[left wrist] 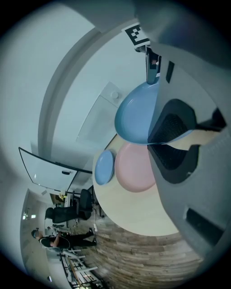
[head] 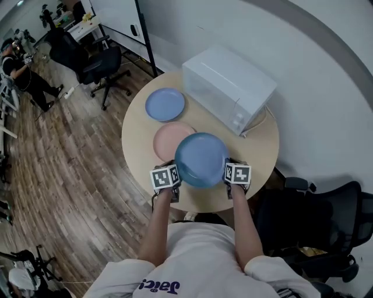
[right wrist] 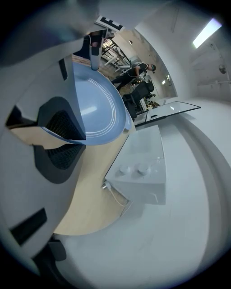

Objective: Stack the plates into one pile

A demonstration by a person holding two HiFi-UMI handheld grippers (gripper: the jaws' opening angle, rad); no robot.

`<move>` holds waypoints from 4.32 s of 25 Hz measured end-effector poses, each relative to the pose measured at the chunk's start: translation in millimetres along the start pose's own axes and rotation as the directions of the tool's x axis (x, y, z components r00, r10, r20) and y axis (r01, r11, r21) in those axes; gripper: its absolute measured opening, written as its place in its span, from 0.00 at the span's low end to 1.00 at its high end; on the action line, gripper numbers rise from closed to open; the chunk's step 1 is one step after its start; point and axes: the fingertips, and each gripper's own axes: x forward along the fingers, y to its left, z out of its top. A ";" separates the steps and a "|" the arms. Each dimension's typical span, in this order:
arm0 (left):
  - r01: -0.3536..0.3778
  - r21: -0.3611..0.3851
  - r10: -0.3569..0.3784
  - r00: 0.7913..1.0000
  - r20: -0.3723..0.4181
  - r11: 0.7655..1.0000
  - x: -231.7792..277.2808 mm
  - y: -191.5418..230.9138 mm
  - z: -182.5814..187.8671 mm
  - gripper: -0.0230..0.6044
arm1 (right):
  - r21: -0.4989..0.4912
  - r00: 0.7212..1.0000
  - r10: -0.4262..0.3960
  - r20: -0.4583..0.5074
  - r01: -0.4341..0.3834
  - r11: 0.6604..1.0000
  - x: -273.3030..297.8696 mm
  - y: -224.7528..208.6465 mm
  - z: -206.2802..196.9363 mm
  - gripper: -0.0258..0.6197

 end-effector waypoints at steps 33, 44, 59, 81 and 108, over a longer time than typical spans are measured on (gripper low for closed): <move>-0.233 -0.093 0.227 0.971 -0.071 0.968 79.7 151.1 36.6 0.08 | -0.155 0.982 0.105 -0.157 -0.130 0.979 188.6 96.6 68.6 0.09; -0.245 -0.130 0.229 0.965 -0.126 0.961 92.7 160.6 18.9 0.08 | -0.172 0.980 0.076 -0.186 -0.109 0.979 202.6 97.4 61.7 0.09; -0.161 -0.185 0.153 0.986 -0.060 0.969 88.1 154.4 24.0 0.41 | -0.161 0.984 0.156 -0.088 -0.169 0.972 193.9 99.5 67.3 0.41; -0.040 -0.385 0.010 0.997 -0.079 0.922 126.7 165.3 3.8 0.35 | 0.185 0.934 0.333 -0.133 -0.307 0.934 224.8 114.0 23.3 0.41; -0.134 -0.496 0.169 0.985 0.026 0.858 24.3 124.2 -20.9 0.13 | 0.046 0.879 0.469 -0.080 -0.467 0.883 138.4 126.1 37.0 0.22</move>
